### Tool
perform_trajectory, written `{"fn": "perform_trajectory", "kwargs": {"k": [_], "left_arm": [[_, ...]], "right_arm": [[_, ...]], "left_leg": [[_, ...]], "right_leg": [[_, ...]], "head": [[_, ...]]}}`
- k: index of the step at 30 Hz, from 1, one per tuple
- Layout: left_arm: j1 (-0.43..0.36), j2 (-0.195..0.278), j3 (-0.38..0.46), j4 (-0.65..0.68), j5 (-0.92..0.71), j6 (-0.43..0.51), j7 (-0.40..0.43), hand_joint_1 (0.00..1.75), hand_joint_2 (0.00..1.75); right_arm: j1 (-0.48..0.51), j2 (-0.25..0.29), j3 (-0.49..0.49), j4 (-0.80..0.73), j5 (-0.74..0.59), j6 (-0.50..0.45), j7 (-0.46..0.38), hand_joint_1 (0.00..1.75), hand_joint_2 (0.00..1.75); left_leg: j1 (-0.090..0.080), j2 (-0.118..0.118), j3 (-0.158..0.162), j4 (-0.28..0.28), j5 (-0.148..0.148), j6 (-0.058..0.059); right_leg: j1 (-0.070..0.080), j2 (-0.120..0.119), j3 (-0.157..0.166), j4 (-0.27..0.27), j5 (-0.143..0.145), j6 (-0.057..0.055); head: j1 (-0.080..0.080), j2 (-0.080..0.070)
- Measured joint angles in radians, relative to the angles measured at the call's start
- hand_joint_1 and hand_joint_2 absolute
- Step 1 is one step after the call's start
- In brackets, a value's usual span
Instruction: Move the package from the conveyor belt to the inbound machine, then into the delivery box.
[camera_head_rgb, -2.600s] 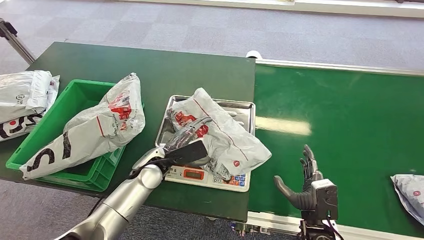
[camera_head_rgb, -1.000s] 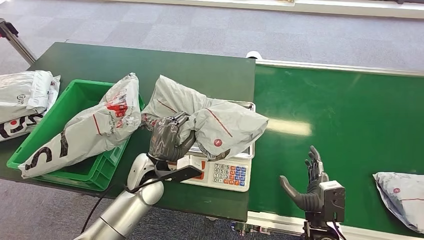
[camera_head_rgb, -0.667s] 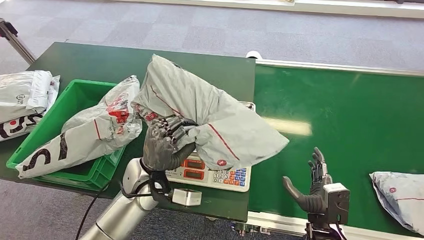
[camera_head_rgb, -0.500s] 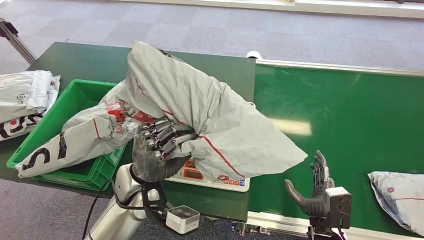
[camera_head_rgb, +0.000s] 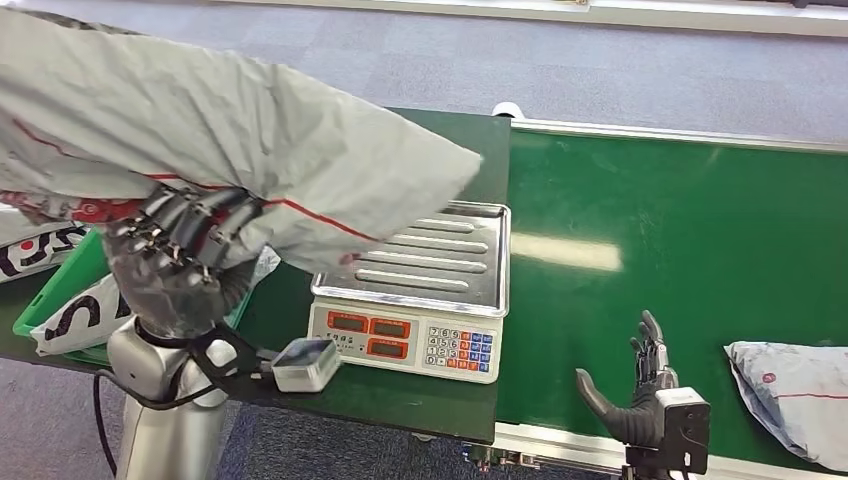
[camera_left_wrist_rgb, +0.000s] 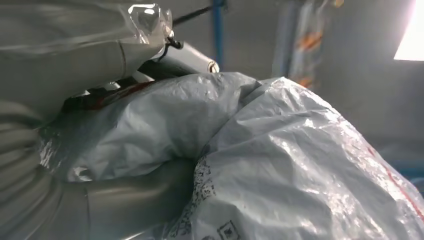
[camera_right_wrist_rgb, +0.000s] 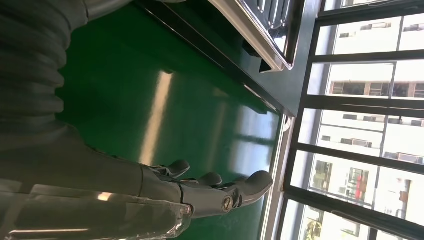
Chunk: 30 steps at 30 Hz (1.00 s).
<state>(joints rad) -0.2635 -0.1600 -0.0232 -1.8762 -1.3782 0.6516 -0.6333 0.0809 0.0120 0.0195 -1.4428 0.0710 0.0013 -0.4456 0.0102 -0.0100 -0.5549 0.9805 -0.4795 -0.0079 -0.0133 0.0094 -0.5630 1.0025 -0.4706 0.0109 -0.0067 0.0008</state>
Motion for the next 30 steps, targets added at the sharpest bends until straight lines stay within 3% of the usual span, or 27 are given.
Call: {"fn": "perform_trajectory", "kwargs": {"k": [3,6,9,18,24,27,30], "left_arm": [[-0.001,0.019,0.122,0.054,-0.049,0.0,0.217,1.75,1.75],[-0.005,0.096,0.194,0.173,-0.048,0.0,0.45,1.75,1.75],[-0.014,0.179,0.254,0.3,-0.014,-0.001,0.56,1.75,1.75],[-0.047,0.304,0.339,0.497,0.043,-0.017,0.642,1.75,1.75],[-0.076,0.349,0.369,0.58,0.104,-0.019,0.632,1.75,1.75],[-0.126,0.416,0.413,0.735,0.129,-0.021,0.614,1.75,1.75],[-0.157,0.445,0.431,0.823,0.142,-0.024,0.6,1.58,1.75]], "right_arm": [[0.002,0.006,0.0,-0.006,0.01,-0.003,0.0,0.0,1.75],[0.001,0.01,-0.001,-0.012,0.016,-0.004,0.004,0.0,1.75],[0.002,0.013,-0.003,-0.018,0.022,-0.004,0.011,0.0,1.75],[0.005,0.024,-0.006,-0.023,0.03,-0.003,0.017,0.0,1.75],[0.005,0.025,-0.006,-0.023,0.035,-0.003,0.019,0.0,1.75],[0.005,0.024,-0.006,-0.022,0.036,-0.003,0.021,0.0,1.75],[0.004,0.024,-0.006,-0.022,0.035,-0.002,0.022,0.0,1.75]], "left_leg": [[0.0,0.001,0.0,0.0,0.0,0.0],[0.0,0.001,0.001,0.0,0.0,0.0],[0.001,0.003,0.001,0.0,0.001,-0.001],[0.0,0.004,0.0,0.0,0.0,-0.001],[0.001,0.004,0.0,0.0,0.0,-0.001],[0.001,0.004,0.0,0.0,0.0,-0.001],[0.001,0.004,0.0,0.0,0.0,-0.001]], "right_leg": [[0.0,0.001,0.0,0.0,0.0,0.0],[0.001,0.001,0.0,0.0,0.0,0.0],[0.001,0.002,0.0,0.001,0.0,0.0],[0.0,0.004,-0.001,0.0,0.0,0.0],[0.001,0.003,-0.001,0.0,0.0,0.0],[0.001,0.003,-0.001,0.001,0.0,0.0],[0.001,0.003,-0.001,0.001,0.0,0.0]], "head": [[0.0,0.0],[0.0,0.0],[0.0,0.0],[0.0,0.0],[0.0,0.0],[0.0,0.0],[0.0,0.0]]}}
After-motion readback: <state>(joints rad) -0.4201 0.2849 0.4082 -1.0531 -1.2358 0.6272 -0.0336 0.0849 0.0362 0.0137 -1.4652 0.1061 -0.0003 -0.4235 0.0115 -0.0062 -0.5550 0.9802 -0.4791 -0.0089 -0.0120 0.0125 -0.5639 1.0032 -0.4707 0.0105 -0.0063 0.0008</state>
